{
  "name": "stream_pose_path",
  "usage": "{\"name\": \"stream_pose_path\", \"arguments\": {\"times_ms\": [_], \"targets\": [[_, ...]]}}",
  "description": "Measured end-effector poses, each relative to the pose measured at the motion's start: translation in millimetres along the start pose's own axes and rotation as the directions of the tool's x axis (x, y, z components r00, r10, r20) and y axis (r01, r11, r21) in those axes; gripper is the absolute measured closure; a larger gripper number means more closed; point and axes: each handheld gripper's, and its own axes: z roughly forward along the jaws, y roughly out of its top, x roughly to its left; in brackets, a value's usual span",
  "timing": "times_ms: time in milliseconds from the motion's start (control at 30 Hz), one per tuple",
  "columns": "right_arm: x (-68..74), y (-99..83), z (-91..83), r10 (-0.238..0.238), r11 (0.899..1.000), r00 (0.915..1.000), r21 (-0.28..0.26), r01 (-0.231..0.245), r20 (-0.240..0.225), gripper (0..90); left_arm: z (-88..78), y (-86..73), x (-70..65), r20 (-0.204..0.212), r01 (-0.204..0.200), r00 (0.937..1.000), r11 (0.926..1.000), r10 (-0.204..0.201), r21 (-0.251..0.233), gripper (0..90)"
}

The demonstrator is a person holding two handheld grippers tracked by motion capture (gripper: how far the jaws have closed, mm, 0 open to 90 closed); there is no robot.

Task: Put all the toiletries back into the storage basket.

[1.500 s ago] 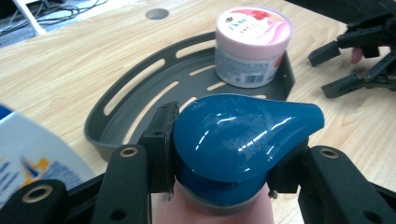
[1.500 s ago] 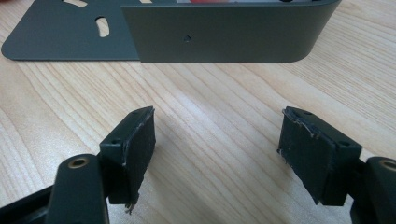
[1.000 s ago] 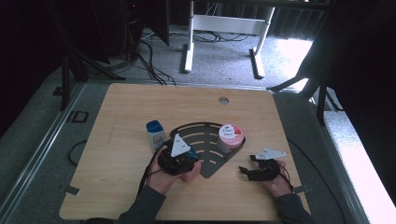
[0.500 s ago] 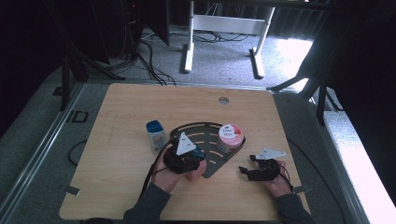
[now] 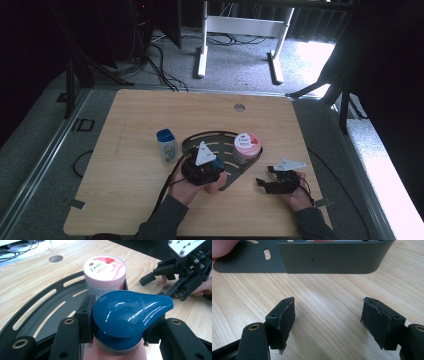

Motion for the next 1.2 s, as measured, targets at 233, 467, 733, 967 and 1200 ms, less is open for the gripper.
{"name": "stream_pose_path", "arguments": {"times_ms": [233,467,733,967,1200], "targets": [[0.1,0.2,0.0,0.0,1.0,1.0,0.002,0.0,0.0,26.6,3.2,4.7,1.3,-0.001,-0.008,1.0,1.0,0.008,-0.005,52.9],[0.1,0.2,0.1,-0.002,1.0,1.0,0.002,0.002,0.001,26.6,5.7,9.9,6.2,-0.014,-0.004,0.9999,0.9998,0.003,-0.017,52.9],[0.2,0.2,0.1,-0.001,1.0,1.0,0.002,0.001,0.001,26.6,9.0,15.5,9.8,-0.025,0.004,0.9997,0.9997,-0.004,-0.024,52.9],[0.3,0.2,0.1,-0.002,1.0,1.0,0.003,0.002,0.002,26.6,13.3,17.4,13.5,-0.036,0.013,0.9992,0.9995,-0.014,-0.028,53.0],[0.1,0.2,0.1,0.0,1.0,1.0,0.002,0.0,0.0,26.6,15.9,18.0,17.8,-0.052,0.016,0.9985,0.9995,-0.017,-0.026,53.0]]}}
